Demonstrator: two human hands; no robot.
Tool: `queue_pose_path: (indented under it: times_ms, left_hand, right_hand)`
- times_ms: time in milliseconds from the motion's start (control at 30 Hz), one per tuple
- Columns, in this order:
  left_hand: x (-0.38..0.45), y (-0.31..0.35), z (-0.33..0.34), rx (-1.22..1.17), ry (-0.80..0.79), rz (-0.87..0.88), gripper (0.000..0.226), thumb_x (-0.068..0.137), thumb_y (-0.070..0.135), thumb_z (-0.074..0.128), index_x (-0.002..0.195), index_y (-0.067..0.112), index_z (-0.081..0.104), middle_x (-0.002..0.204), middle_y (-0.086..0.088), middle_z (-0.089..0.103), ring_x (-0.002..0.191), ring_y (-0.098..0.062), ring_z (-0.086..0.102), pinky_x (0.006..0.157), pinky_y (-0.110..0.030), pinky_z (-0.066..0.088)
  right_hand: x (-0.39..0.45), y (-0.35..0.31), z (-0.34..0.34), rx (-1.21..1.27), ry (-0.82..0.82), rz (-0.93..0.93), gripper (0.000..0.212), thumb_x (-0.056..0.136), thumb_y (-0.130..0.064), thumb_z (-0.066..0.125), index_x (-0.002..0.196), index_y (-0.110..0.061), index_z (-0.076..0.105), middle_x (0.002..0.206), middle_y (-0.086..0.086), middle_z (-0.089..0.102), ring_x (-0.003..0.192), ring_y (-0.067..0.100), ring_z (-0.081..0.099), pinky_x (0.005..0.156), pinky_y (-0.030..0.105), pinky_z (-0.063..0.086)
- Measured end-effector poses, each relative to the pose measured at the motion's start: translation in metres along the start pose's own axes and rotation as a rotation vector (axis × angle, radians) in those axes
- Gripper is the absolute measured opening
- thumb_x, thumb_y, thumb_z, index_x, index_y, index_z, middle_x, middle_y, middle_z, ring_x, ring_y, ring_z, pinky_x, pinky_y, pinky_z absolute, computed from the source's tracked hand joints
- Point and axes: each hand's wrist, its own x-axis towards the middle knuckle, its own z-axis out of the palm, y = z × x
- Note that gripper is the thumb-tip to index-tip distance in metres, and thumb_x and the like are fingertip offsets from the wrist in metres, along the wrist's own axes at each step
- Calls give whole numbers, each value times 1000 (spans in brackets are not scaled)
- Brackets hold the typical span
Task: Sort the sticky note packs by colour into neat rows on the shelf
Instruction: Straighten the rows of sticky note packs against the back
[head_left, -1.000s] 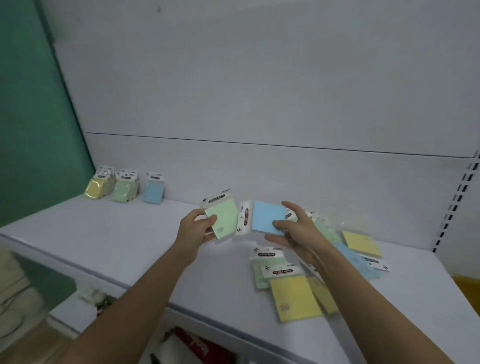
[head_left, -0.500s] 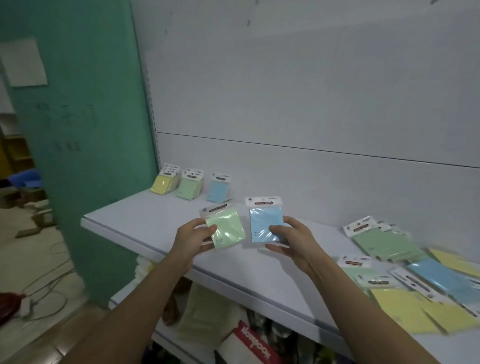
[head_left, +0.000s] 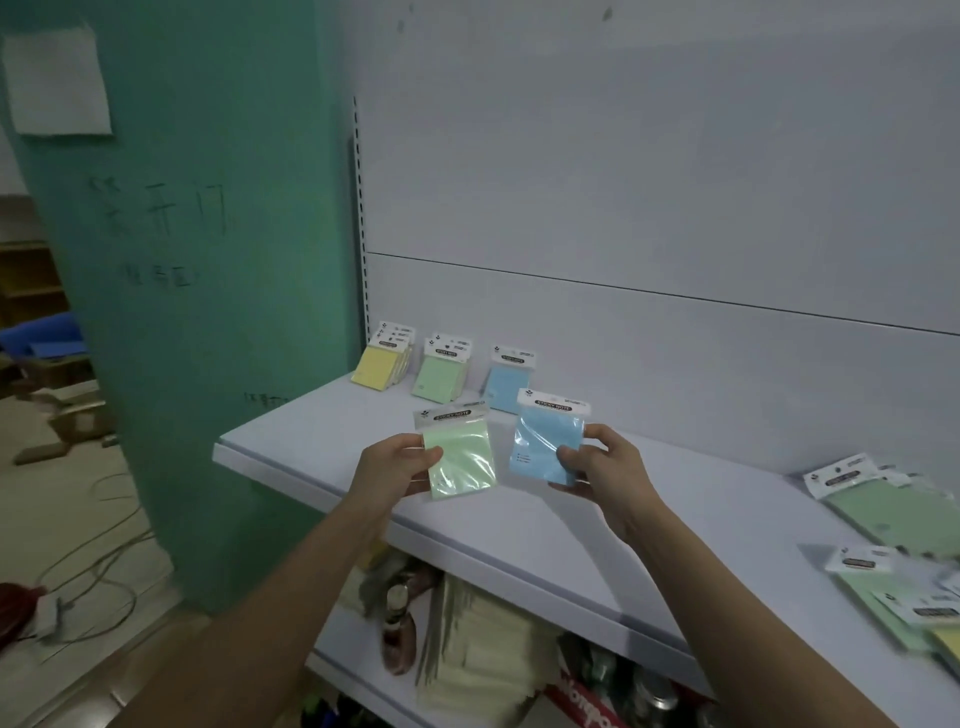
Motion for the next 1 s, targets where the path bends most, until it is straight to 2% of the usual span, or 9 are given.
queue_pose_path:
  times_ms: [67, 200, 367, 467, 633, 700, 800, 933, 1000]
  left_hand:
    - [22, -3, -3, -3, -11, -2, 22, 85, 7, 69, 106, 2, 66, 99, -15, 73, 83, -27, 72, 74, -32, 59]
    - [62, -11, -6, -6, -38, -26, 21, 84, 4, 68, 105, 2, 66, 98, -15, 73, 83, -27, 72, 70, -31, 60]
    - [117, -6, -15, 65, -80, -14, 20, 83, 1, 69, 103, 0, 68, 97, -15, 73, 76, -23, 71, 65, -27, 59]
    - [149, -5, -22, 75, -100, 4, 21, 83, 2, 69, 104, 2, 68, 98, -13, 73, 77, -22, 71, 66, -28, 58]
    - [182, -13, -26, 69, -165, -18, 21, 83, 3, 69, 104, 4, 69, 99, -13, 74, 84, -26, 72, 70, -29, 58]
    - [195, -13, -27, 96, -197, 9, 22, 83, 3, 69, 105, 1, 68, 98, -14, 74, 85, -26, 72, 68, -27, 59]
    - [214, -13, -31, 107, -268, 54, 22, 84, 1, 68, 105, -1, 68, 97, -15, 74, 85, -26, 71, 68, -27, 59]
    - [236, -11, -34, 129, -338, 79, 17, 82, -1, 69, 97, 6, 70, 89, -10, 74, 74, -16, 71, 64, -24, 58]
    - [242, -14, -38, 140, -369, 93, 17, 82, 0, 70, 95, 10, 71, 88, -8, 74, 75, -16, 71, 69, -26, 59]
  right_hand:
    - [16, 5, 6, 8, 10, -2, 20, 88, 4, 61, 106, -4, 56, 96, 13, 70, 91, 30, 71, 67, 37, 60]
    - [61, 15, 16, 5, 46, -15, 20, 86, 5, 62, 104, -4, 59, 84, 13, 71, 77, 28, 72, 68, 37, 60]
    - [118, 26, 33, 7, 110, -12, 17, 84, 3, 65, 98, -6, 62, 88, 16, 72, 82, 29, 72, 70, 36, 60]
    - [145, 31, 40, -26, 167, -17, 16, 82, 2, 68, 93, -8, 63, 85, 14, 72, 78, 28, 70, 75, 39, 57]
    - [170, 41, 51, -63, 228, 4, 20, 81, 0, 70, 98, -8, 65, 82, 10, 72, 77, 28, 69, 75, 39, 56]
    - [178, 43, 58, -88, 256, 2, 21, 81, -1, 71, 100, -8, 65, 85, 11, 71, 75, 25, 69, 69, 37, 57]
    - [188, 46, 71, -164, 324, -17, 21, 81, -6, 72, 99, -13, 66, 88, 8, 70, 68, 14, 65, 54, 21, 48]
    - [197, 53, 85, -270, 419, -63, 21, 78, -16, 76, 92, -22, 63, 89, 7, 73, 76, 21, 69, 67, 34, 56]
    - [198, 56, 90, -336, 484, -99, 22, 77, -19, 76, 92, -24, 61, 90, 4, 72, 81, 21, 69, 72, 33, 56]
